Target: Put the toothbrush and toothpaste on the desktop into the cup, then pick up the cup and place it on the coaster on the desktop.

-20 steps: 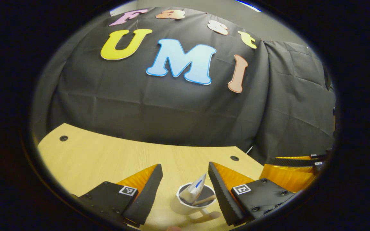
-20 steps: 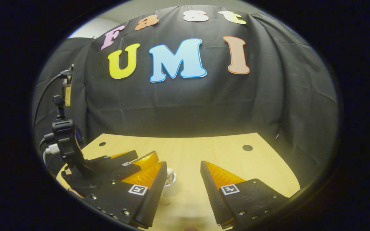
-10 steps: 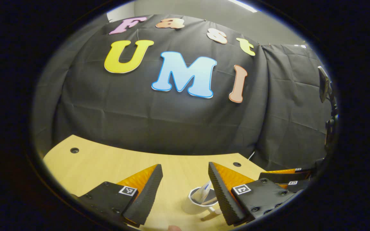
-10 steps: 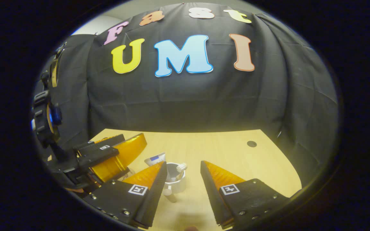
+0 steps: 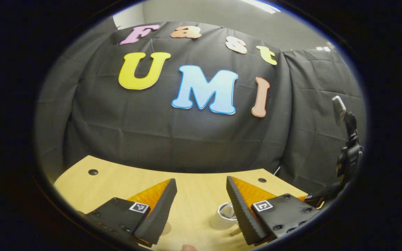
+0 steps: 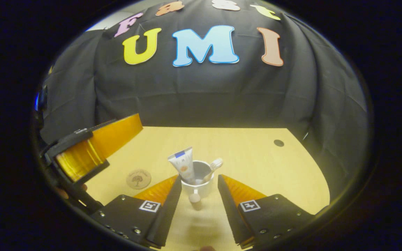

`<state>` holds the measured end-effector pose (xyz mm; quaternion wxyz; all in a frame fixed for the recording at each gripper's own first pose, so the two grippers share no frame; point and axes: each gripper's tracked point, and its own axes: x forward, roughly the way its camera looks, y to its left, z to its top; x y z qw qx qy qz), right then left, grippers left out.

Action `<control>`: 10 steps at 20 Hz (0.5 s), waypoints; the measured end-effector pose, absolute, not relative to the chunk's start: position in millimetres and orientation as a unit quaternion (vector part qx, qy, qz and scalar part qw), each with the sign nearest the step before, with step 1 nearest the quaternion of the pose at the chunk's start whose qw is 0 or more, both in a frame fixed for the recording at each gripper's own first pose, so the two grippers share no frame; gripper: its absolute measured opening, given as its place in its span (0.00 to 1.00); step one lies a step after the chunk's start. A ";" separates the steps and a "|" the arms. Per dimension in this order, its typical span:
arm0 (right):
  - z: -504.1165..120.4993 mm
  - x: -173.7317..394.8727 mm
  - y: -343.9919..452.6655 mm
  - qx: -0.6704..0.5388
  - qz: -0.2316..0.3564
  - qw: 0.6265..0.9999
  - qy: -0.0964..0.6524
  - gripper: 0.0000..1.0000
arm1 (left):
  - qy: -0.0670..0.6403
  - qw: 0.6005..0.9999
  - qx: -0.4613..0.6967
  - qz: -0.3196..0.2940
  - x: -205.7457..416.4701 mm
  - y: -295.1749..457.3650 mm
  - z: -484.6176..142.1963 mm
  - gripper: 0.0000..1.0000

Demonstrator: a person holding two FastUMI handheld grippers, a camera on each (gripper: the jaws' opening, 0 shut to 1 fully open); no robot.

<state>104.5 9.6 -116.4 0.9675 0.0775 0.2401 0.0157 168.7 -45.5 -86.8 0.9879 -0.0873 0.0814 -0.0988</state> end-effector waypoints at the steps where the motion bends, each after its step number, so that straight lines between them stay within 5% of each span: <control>1: -120.3 105.1 12.6 0.075 0.014 0.966 0.248 0.68 | 0.082 0.988 -0.088 -0.098 167.4 -42.5 -86.9 0.92; 10: -164.4 111.7 28.8 0.061 0.001 0.944 0.323 0.68 | 0.099 0.985 -0.100 -0.097 161.3 -20.8 -100.6 0.92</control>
